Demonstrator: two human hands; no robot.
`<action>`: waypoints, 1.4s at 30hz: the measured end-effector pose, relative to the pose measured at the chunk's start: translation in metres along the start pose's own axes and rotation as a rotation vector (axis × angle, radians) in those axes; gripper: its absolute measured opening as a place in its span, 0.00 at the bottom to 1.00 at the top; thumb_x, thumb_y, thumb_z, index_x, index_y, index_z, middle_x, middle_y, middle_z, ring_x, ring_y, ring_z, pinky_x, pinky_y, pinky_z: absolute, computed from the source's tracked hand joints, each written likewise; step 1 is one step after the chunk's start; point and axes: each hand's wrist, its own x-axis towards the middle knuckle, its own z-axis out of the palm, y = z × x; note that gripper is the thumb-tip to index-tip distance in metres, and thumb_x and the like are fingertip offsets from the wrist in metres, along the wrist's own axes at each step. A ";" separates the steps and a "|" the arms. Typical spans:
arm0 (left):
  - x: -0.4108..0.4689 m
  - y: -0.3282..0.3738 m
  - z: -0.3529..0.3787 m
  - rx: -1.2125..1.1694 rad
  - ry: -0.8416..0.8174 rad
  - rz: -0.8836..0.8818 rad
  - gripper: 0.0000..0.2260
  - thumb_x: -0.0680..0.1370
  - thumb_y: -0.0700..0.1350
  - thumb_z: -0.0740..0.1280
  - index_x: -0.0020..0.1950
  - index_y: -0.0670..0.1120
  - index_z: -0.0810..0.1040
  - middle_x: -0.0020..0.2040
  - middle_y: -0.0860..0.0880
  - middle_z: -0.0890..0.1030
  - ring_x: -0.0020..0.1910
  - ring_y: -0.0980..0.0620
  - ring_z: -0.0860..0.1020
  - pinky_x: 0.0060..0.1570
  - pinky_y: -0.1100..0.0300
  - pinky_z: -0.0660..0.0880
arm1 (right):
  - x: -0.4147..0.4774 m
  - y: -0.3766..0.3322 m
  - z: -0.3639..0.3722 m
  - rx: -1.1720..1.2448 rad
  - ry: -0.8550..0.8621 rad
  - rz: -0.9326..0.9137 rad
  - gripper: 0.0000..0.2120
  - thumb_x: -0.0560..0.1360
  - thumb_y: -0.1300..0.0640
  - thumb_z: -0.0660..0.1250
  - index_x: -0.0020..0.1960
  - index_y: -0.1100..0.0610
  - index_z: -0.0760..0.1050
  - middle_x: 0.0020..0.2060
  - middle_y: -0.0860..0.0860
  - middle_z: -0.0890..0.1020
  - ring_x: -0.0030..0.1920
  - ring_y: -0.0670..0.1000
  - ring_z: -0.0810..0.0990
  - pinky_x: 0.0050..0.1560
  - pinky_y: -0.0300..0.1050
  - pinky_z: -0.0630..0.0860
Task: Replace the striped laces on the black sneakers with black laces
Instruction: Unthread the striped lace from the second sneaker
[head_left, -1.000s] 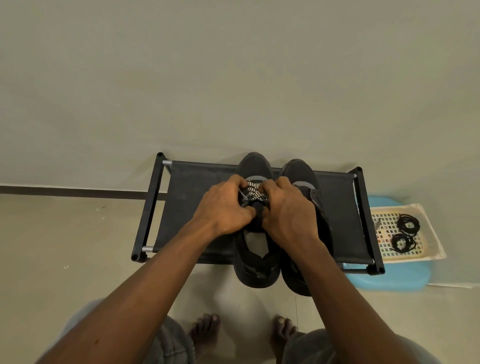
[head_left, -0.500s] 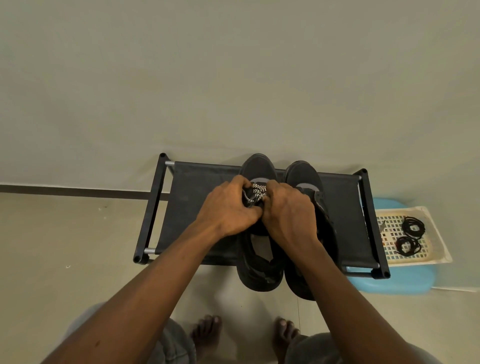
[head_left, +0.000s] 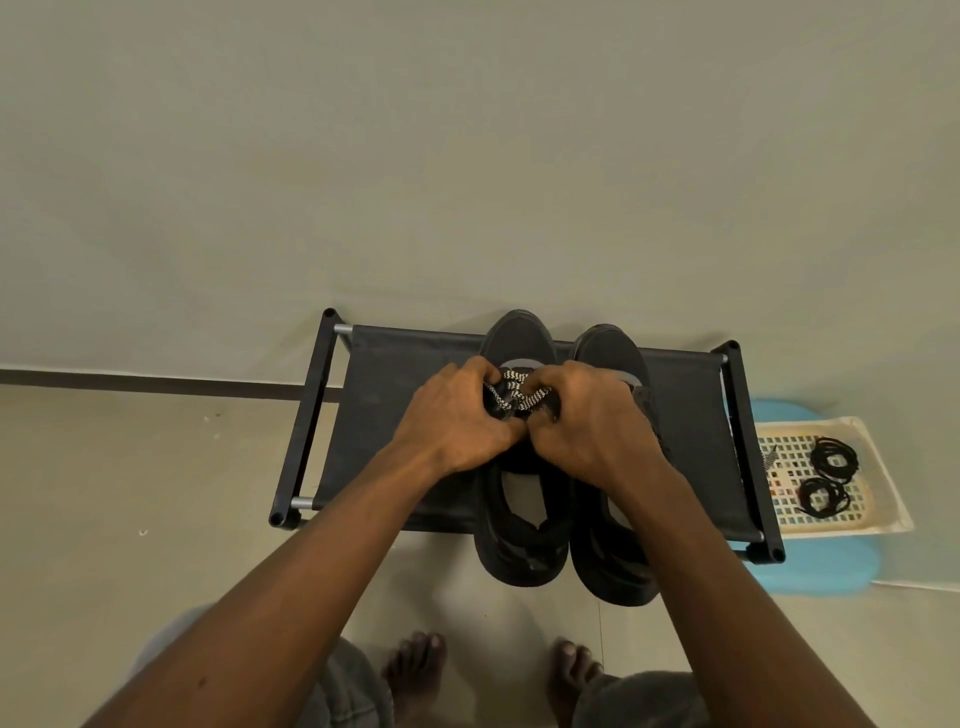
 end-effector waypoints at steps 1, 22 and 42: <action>0.001 0.000 0.000 0.007 0.008 0.002 0.33 0.65 0.64 0.72 0.67 0.52 0.75 0.56 0.50 0.80 0.53 0.50 0.79 0.56 0.52 0.79 | -0.001 0.001 -0.001 -0.019 -0.013 -0.011 0.13 0.73 0.57 0.69 0.57 0.55 0.83 0.48 0.55 0.82 0.49 0.57 0.80 0.51 0.53 0.78; 0.003 -0.004 0.005 0.030 0.070 -0.033 0.36 0.67 0.64 0.77 0.71 0.52 0.71 0.62 0.50 0.80 0.60 0.48 0.79 0.61 0.51 0.77 | 0.004 -0.005 -0.006 0.421 0.117 0.175 0.16 0.71 0.66 0.63 0.52 0.49 0.80 0.48 0.43 0.83 0.49 0.43 0.80 0.48 0.38 0.76; 0.002 -0.006 0.008 -0.001 0.063 -0.037 0.36 0.67 0.65 0.74 0.71 0.54 0.69 0.60 0.51 0.81 0.59 0.48 0.80 0.60 0.50 0.78 | 0.002 -0.002 0.008 0.056 0.159 0.237 0.09 0.81 0.56 0.61 0.54 0.56 0.79 0.52 0.54 0.77 0.56 0.56 0.75 0.48 0.48 0.69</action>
